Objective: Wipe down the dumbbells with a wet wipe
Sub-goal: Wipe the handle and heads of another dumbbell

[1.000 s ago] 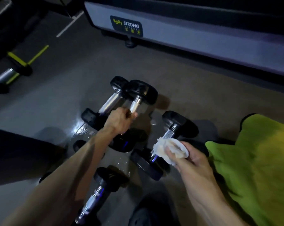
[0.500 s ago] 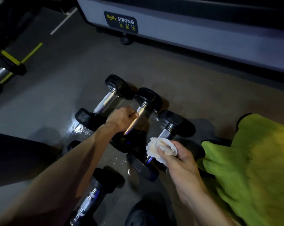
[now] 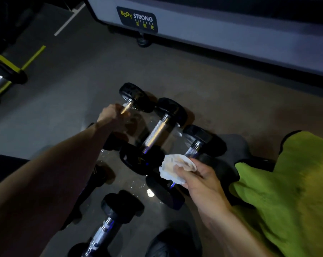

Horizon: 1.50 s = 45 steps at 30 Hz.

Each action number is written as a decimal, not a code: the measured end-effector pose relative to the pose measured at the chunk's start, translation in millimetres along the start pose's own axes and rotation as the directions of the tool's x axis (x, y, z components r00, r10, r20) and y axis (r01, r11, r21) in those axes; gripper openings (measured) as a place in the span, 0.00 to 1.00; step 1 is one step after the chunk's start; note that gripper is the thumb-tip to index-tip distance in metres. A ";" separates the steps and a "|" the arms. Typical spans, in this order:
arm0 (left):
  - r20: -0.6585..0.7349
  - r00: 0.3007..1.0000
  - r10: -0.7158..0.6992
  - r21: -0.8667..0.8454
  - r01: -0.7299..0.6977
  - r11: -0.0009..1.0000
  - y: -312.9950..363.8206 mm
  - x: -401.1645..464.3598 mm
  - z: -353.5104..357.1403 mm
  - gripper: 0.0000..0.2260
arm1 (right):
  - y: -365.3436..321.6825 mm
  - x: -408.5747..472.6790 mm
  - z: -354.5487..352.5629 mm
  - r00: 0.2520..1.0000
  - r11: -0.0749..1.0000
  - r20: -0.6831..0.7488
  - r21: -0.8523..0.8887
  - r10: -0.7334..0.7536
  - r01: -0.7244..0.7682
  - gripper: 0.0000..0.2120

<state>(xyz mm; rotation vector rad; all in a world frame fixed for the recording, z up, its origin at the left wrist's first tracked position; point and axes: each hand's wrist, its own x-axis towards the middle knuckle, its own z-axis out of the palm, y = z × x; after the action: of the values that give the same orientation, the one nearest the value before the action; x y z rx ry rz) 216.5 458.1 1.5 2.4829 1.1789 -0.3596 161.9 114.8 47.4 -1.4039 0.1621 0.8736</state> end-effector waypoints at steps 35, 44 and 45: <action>-0.443 0.572 0.690 -0.727 -0.680 0.097 183.9 -329.5 -112.7 0.08 | -90.8 -198.1 -122.2 0.762 0.840 -0.406 -0.025 -0.504 0.542 0.08; -0.256 0.579 0.774 -0.912 -0.410 0.005 263.5 -412.5 -36.9 0.03 | -80.4 -235.0 -185.0 0.503 0.751 -0.649 -0.164 -0.571 0.640 0.11; -0.250 0.579 0.776 -0.915 -0.403 0.006 264.7 -413.8 -31.6 0.02 | -79.6 -238.5 -186.5 0.485 0.741 -0.643 -0.201 -0.593 0.640 0.11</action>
<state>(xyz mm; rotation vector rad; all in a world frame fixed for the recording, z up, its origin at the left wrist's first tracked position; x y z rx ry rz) 170.4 32.2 243.9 1.4493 -0.1042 0.1718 118.9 -149.7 209.3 -1.5073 0.2083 -0.2967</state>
